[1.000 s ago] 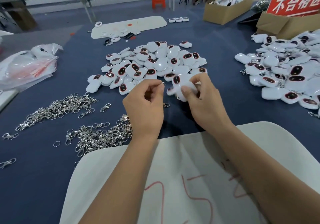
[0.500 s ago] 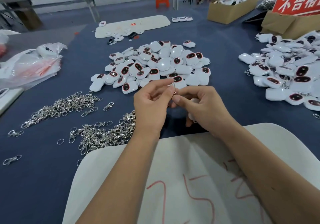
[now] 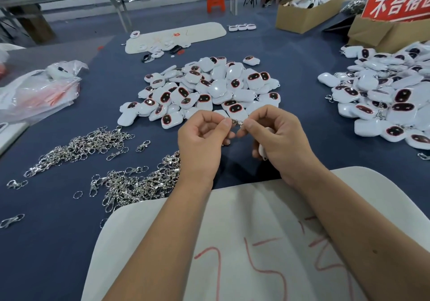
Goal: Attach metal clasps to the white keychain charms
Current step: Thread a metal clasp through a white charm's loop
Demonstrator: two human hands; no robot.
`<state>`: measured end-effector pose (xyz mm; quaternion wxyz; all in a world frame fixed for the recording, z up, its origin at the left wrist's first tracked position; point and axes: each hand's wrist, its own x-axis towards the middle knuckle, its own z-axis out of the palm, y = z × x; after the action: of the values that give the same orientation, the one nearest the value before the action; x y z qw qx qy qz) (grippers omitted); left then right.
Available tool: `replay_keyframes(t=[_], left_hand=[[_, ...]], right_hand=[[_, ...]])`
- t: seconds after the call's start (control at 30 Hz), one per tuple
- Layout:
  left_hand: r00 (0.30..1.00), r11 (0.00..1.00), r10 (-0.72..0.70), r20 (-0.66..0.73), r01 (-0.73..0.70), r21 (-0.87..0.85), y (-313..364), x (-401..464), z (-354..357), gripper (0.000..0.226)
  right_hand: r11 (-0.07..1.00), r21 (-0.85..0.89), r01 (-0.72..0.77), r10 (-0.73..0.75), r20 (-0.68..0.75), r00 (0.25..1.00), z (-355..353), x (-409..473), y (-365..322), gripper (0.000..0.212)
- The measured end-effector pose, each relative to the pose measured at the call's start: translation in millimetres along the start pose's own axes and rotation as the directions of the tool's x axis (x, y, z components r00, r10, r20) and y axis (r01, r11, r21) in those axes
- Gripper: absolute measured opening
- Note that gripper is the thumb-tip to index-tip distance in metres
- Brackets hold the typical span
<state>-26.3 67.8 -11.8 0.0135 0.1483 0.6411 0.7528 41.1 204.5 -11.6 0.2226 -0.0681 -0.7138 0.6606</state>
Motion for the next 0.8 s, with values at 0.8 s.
replay_keyframes(t=[0.8], left_hand=[[0.980,0.887,0.124,0.153,-0.179,0.425,2.3,-5.4,8.9,0.010]], right_hand=[[0.906,-0.389,0.166,-0.276,-0.248,0.928,6.1,-4.8,1.7,0.017]])
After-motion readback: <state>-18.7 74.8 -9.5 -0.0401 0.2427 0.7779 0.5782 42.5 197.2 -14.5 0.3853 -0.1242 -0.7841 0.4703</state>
